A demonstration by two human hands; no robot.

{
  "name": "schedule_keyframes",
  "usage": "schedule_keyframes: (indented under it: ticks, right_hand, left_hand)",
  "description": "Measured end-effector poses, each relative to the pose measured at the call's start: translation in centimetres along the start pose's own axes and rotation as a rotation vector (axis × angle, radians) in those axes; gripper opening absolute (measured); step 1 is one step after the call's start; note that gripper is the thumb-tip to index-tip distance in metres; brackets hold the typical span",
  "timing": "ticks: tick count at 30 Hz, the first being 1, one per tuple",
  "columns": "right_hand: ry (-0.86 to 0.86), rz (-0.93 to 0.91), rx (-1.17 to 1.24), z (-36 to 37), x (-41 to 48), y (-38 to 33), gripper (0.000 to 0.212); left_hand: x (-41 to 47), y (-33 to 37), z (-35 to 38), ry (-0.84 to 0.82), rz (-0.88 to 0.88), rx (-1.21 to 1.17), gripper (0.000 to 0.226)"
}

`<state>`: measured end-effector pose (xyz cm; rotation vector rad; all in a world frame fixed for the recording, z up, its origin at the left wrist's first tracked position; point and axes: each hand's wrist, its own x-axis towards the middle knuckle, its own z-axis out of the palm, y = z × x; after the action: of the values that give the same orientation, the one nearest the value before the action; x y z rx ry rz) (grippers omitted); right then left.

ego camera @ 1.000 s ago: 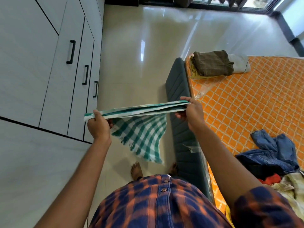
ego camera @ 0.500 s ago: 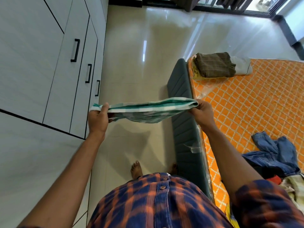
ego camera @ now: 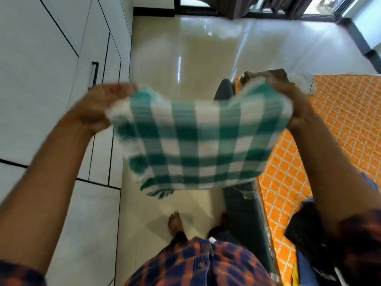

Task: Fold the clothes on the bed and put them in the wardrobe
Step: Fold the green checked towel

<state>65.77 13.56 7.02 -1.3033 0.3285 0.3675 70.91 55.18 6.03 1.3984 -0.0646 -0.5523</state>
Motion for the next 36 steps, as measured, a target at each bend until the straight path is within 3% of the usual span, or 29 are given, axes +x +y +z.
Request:
schedule_keyframes:
  ticks: [2,4,7,9,11,14,16,18,22,26,27,30,31,34,36]
  right_hand:
    - [0.170,-0.059,0.035,0.3,2.6,-1.5,0.031]
    - [0.239,-0.043,0.005,-1.0,3.2,1.8,0.042]
    - [0.130,0.196,0.135,-0.9,2.4,8.6,0.057]
    - [0.054,0.332,0.243,-1.4,0.6,12.7,0.068]
    - [0.093,0.479,0.239,-2.7,-0.4,16.8,0.074]
    - [0.146,0.583,0.117,-4.4,-0.9,18.9,0.048]
    - [0.175,0.529,0.065,-4.4,-0.7,18.1,0.028]
    - [0.156,0.442,0.098,-4.3,-0.8,18.2,0.025]
    - [0.268,0.350,-0.137,-3.4,-1.3,21.4,0.017]
    - [0.401,0.249,0.069,-2.4,-2.3,21.6,0.013]
    - [0.383,0.210,0.121,-2.6,-2.5,21.6,0.015]
    - [0.323,0.129,0.298,-3.8,-3.7,20.5,0.046]
    - [0.313,0.111,0.367,-4.4,-4.2,20.1,0.046]
    - [0.247,0.114,0.499,-6.7,-6.6,18.8,0.033]
    - [0.275,0.143,0.390,-7.5,-7.7,18.6,0.028]
  left_hand:
    - [2.7,2.0,0.6,-0.134,0.016,-0.381,0.062]
    - [3.8,-1.1,0.7,-0.084,-0.198,-0.432,0.078]
    - [-0.3,-11.4,2.7,-0.035,-0.591,-0.287,0.046]
    - [-1.7,-16.6,3.8,-0.001,-0.698,-0.202,0.028]
    - [-1.5,-19.0,4.9,0.066,-0.657,-0.135,0.021]
    - [-0.1,-18.6,4.5,0.070,-0.581,-0.131,0.017]
    - [0.6,-17.5,3.5,0.016,-0.560,-0.106,0.019]
    - [0.7,-17.1,2.6,0.025,-0.583,-0.094,0.023]
    - [0.8,-18.7,2.3,0.155,-0.602,-0.083,0.018]
    - [0.0,-19.5,2.5,0.242,-0.487,-0.043,0.025]
    - [-0.3,-19.2,2.7,0.229,-0.458,-0.033,0.028]
    - [-0.9,-17.0,3.9,0.133,-0.323,-0.045,0.029]
    - [-1.2,-16.2,4.1,0.082,-0.291,-0.099,0.026]
    - [-1.4,-14.9,5.7,-0.139,-0.456,-0.398,0.023]
    - [-0.5,-15.9,7.0,-0.191,-0.589,-0.378,0.046]
